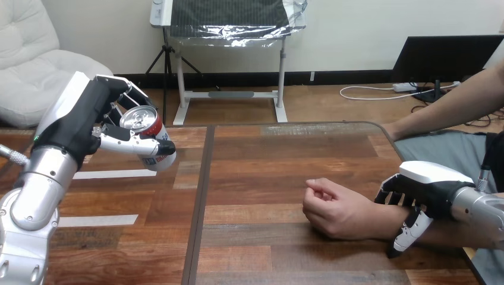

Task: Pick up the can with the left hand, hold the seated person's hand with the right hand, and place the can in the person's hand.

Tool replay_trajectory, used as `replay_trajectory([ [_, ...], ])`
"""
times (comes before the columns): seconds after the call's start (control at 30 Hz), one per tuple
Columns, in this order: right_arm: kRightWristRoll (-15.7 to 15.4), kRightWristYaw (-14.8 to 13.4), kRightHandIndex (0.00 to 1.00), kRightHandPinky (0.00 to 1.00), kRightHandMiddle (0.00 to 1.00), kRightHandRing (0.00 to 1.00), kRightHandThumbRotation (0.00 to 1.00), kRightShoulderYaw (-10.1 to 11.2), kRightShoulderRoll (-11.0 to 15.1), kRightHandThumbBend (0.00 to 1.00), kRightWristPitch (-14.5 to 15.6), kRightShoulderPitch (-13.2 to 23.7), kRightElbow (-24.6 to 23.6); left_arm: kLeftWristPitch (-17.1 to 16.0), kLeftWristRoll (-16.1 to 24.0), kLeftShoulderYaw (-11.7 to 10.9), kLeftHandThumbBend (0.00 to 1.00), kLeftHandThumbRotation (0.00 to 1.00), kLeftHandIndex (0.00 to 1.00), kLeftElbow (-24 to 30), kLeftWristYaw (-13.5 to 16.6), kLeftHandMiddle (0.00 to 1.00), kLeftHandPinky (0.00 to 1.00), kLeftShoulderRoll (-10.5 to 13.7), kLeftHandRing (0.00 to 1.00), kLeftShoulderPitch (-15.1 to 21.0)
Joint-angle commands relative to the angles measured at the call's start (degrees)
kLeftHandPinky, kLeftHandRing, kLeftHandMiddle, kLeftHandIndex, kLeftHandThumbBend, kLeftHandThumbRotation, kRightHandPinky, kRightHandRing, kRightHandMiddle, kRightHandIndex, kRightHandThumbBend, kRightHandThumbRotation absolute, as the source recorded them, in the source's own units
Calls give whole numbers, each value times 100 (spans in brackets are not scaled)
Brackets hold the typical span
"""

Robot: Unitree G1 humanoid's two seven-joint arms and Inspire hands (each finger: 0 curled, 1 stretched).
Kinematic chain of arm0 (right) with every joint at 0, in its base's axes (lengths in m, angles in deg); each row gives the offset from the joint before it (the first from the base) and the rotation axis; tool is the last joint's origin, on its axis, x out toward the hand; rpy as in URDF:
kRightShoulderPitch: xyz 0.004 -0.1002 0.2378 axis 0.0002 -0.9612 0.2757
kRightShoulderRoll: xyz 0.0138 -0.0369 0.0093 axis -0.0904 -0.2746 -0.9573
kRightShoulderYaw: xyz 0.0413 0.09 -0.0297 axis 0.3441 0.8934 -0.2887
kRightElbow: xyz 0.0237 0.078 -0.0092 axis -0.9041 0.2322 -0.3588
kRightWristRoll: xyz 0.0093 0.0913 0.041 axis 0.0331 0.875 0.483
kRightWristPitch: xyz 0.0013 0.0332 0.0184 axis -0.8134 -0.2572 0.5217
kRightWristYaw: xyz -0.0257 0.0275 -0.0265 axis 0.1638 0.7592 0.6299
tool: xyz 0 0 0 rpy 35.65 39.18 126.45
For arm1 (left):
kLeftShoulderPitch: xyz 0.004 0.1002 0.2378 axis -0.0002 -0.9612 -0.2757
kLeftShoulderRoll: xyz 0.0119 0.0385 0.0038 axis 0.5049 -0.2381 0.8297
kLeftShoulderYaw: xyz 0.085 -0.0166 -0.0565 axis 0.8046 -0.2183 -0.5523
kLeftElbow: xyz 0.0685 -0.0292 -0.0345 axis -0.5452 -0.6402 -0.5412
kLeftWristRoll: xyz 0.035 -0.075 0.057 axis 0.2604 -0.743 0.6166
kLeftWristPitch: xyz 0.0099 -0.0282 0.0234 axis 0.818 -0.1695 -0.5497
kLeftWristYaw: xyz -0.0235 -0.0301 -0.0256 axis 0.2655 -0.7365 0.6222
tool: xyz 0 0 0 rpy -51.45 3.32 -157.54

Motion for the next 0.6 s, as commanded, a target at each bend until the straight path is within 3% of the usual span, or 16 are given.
replay_trajectory([
  [0.0,-54,238,67,53,62,57,12,-319,-362,100,43,-417,145,-102,-45,-165,85,0,42,202,47,37,23,101,27,362],
  [0.3,-126,16,63,48,59,53,2,-333,-386,94,8,-464,103,-34,-41,-149,85,0,42,194,32,38,23,90,27,388],
  [0.57,-141,-126,58,42,55,48,0,-332,-388,89,-53,-476,80,-75,-62,-142,84,0,42,127,40,38,24,72,28,406],
])
